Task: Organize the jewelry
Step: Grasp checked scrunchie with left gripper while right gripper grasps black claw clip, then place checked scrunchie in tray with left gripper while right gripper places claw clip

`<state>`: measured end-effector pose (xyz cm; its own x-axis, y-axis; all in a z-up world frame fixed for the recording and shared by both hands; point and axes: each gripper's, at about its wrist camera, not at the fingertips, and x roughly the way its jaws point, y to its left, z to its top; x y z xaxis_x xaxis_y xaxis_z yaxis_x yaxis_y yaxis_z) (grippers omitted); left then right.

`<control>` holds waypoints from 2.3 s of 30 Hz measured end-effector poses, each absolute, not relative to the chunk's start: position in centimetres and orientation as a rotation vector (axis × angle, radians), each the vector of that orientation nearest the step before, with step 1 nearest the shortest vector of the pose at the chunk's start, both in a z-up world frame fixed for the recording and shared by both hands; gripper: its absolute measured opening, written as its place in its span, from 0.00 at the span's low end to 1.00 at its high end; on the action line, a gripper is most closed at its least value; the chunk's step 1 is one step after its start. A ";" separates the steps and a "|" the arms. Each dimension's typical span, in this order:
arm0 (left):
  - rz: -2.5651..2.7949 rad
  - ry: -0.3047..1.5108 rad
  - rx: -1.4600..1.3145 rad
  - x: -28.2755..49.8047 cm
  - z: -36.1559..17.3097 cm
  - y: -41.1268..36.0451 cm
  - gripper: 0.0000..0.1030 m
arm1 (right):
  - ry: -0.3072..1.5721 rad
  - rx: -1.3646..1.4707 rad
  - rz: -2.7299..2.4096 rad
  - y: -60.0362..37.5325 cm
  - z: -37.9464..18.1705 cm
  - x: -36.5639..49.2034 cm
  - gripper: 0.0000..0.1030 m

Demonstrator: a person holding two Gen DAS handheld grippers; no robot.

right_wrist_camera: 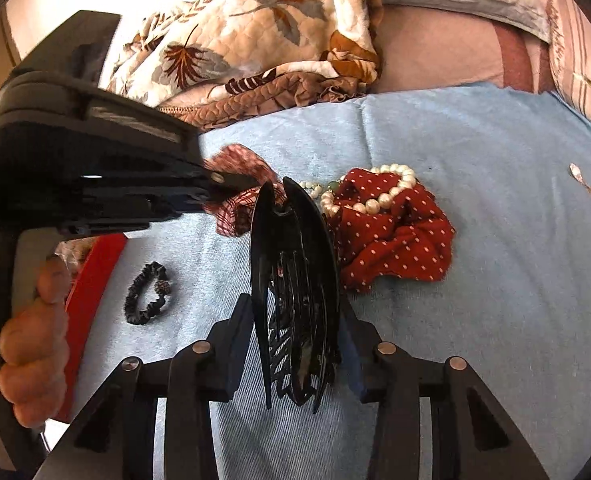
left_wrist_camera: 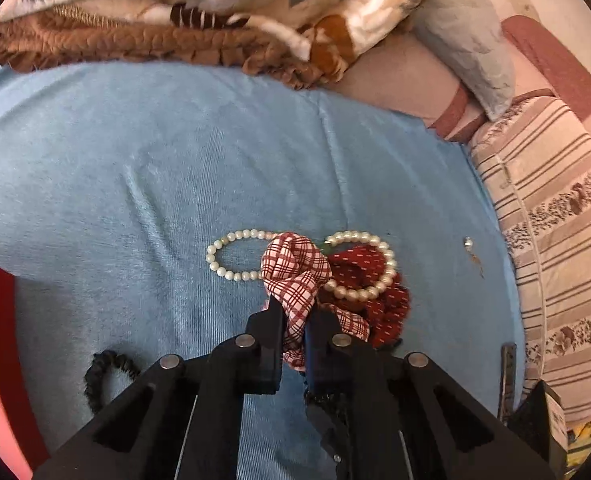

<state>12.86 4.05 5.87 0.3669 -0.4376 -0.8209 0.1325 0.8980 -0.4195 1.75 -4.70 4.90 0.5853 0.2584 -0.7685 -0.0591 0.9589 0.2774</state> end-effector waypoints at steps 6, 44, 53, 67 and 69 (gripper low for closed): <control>-0.396 1.051 -0.297 9.0 10.5 6.1 0.07 | 0.920 0.303 0.198 -5.5 6.2 -0.5 0.39; 0.164 0.989 -0.510 -6.1 5.5 40.1 0.15 | 1.107 0.054 0.608 23.0 8.8 -2.6 0.39; 0.071 0.837 -0.553 -7.6 8.4 40.5 0.46 | 1.145 -0.016 0.664 28.2 6.3 -2.3 0.40; 0.180 0.832 -0.430 -8.4 8.4 38.1 0.49 | 0.936 -0.083 0.466 16.4 12.1 -14.2 0.73; 0.185 0.827 -0.410 -8.6 8.4 37.4 0.50 | 0.960 -0.037 0.426 14.3 11.2 -15.3 0.73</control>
